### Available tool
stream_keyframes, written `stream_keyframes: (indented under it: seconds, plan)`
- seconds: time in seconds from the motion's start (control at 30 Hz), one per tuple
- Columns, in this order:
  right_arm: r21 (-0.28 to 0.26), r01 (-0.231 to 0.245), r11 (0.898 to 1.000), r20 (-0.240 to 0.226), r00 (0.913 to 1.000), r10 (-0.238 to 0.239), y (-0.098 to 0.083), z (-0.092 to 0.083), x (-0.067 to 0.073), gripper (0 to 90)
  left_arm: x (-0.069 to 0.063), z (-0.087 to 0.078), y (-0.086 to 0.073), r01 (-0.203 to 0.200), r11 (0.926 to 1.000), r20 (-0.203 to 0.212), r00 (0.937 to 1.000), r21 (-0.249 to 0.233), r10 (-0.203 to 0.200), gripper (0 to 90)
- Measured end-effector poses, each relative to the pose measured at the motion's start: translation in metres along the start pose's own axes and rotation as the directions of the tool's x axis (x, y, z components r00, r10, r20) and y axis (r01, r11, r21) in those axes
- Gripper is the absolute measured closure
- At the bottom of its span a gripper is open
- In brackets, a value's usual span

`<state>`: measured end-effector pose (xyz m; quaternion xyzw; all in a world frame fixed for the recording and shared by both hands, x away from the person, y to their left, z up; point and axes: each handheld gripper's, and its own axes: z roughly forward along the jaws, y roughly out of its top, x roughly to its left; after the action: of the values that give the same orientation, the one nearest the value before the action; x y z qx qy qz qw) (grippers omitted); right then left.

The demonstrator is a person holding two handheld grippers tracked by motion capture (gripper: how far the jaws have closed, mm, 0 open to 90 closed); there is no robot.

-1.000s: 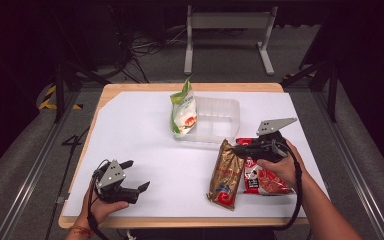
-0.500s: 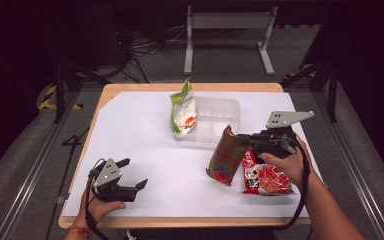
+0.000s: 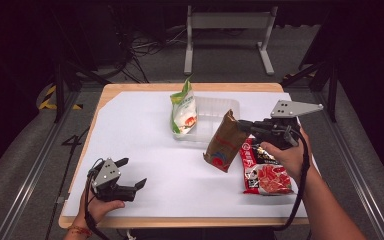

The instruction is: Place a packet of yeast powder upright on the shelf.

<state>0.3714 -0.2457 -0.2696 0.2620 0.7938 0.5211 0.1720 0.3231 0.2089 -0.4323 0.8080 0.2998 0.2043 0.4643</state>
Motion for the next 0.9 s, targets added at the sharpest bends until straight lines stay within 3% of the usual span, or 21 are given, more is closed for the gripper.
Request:
stream_keyframes:
  seconds: [0.47, 0.9]
  plan:
    - [-0.075, -0.032, 0.997, 0.100, 0.9943, 0.039, 0.021, 0.009, -0.012, 89.2, 0.000, 0.000, 0.000, -0.002, 1.0000, 0.007, 1.0000, -0.003, 0.002, 9.6]
    - [-0.092, -0.059, 0.994, 0.165, 0.9835, 0.074, 0.036, 0.036, -0.025, 89.3, 0.001, -0.002, 0.000, -0.007, 0.9998, 0.007, 1.0000, -0.016, 0.007, 9.4]
